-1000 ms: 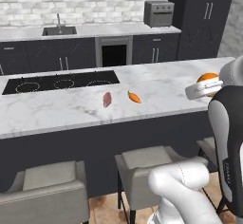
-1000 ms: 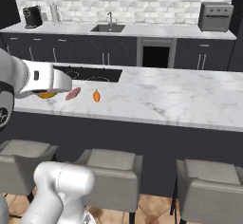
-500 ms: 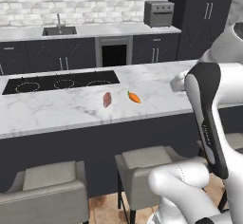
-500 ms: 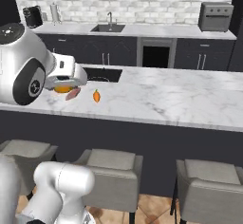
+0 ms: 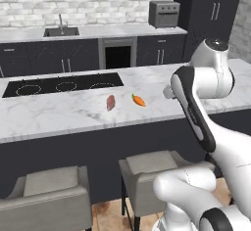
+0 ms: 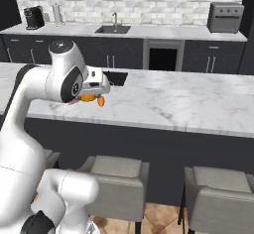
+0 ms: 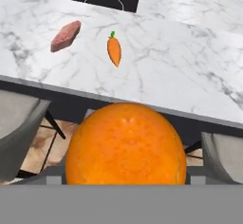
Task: Open the fridge, remove the orange, carrot, and steak, and place them on any counter.
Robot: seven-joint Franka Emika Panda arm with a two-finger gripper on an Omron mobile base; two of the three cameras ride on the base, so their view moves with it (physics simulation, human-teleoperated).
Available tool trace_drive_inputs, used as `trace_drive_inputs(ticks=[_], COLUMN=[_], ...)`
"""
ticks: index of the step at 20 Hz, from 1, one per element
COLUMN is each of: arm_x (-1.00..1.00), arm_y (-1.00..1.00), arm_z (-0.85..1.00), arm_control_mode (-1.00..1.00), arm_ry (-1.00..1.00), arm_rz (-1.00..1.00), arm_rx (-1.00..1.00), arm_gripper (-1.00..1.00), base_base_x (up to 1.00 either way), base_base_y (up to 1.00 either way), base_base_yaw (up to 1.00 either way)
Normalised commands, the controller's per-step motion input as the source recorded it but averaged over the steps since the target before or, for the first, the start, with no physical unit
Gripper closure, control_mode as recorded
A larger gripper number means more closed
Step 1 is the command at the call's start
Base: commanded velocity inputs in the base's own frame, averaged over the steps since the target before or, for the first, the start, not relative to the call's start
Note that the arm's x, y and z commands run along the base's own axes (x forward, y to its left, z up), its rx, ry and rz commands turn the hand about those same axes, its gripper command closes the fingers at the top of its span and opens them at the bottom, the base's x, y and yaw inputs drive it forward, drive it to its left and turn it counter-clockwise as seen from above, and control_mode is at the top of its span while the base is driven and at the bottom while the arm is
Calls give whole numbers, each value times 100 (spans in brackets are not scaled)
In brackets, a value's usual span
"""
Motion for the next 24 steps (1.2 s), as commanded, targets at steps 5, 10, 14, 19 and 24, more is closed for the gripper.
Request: trace_drive_inputs(ticks=[5, 10, 14, 19, 24], arm_x=[100, 100, 100, 90, 64], arm_y=[-4, -13, -21, -6, 0], arm_z=[-85, -53, -35, -28, -22], arm_control_mode=[-100, -100, -100, -100, -100], arm_ry=[0, 0, 1, 8, 9], arm_rz=[0, 3, 4, 2, 0], arm_rx=[-6, 0, 1, 0, 0], arm_gripper=[100, 100, 100, 100, 100], base_base_x=[0, 0, 0, 0, 0], base_base_y=[0, 0, 0, 0, 0], base_base_yaw=[0, 0, 0, 0, 0])
